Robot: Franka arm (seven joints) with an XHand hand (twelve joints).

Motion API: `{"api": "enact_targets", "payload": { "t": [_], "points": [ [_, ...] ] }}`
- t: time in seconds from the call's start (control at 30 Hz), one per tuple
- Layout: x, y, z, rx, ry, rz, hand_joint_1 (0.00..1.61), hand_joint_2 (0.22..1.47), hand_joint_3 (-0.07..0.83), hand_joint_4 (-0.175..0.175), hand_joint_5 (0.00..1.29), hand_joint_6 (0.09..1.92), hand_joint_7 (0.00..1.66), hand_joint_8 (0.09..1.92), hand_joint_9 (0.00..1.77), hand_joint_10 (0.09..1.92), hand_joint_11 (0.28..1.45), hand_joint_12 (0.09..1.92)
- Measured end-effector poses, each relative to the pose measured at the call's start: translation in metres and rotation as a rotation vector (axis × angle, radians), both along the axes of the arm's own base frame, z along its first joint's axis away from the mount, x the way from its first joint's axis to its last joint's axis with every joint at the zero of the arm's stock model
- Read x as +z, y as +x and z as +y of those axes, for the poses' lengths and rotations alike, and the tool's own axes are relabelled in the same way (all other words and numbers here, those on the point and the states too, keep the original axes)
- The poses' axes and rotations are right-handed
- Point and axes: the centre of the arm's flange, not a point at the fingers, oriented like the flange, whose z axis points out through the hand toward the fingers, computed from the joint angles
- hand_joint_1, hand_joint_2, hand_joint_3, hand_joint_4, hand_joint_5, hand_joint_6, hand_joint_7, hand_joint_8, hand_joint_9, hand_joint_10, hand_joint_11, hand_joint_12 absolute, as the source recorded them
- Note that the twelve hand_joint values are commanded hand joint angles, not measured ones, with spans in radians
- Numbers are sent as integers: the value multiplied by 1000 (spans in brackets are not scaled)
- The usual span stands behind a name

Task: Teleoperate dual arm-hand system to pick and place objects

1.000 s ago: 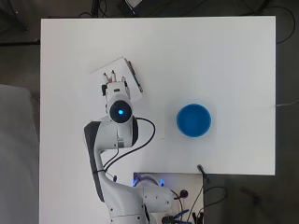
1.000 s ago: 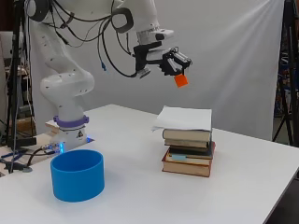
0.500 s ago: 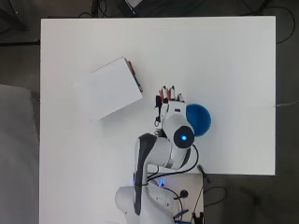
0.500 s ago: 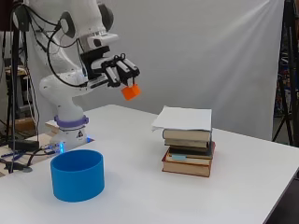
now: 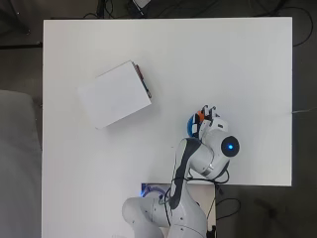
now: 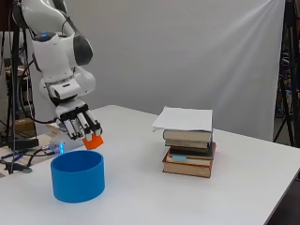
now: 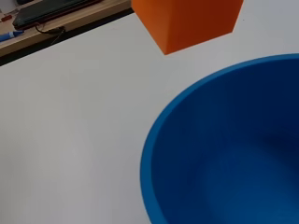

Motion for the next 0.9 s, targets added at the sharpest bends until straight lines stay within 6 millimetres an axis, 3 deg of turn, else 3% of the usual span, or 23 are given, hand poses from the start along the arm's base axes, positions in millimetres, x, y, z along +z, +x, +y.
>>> {"api": "enact_targets", "payload": {
  "t": [0.13, 0.3, 0.33, 0.37, 0.4, 0.47, 0.63, 0.9],
  "points": [
    [-13, -13, -11, -32, -6, 27, 930, 1214, -1, 175, 777, 1315, 1208, 1806, 1455, 1866, 1071, 1833],
    [-22, -18, 1, -48, -3, 58, 932, 1211, 0, 175, 781, 1306, 1203, 1851, 1454, 1881, 1072, 1834],
    [-22, -19, 3, -47, -3, 59, 837, 1157, -4, 114, 623, 945, 946, 1311, 1181, 1394, 863, 1377],
    [-22, -19, 6, -47, -3, 59, 631, 1058, -10, 72, 373, 547, 566, 761, 763, 854, 650, 856],
    [-22, -18, 7, -47, -8, 63, 451, 995, -8, 47, 198, 286, 301, 399, 477, 478, 528, 478],
    [-20, -13, 11, -64, -22, 94, 244, 963, -2, 40, 55, 87, 153, 98, 343, 140, 464, 126],
    [-21, -3, 24, -133, -78, 188, 106, 930, -11, 49, 32, 87, 161, 87, 359, 87, 465, 87],
    [1, 9, 39, -115, -111, 134, 105, 903, -11, 66, 61, 87, 173, 87, 351, 87, 459, 87]
  ]
}}
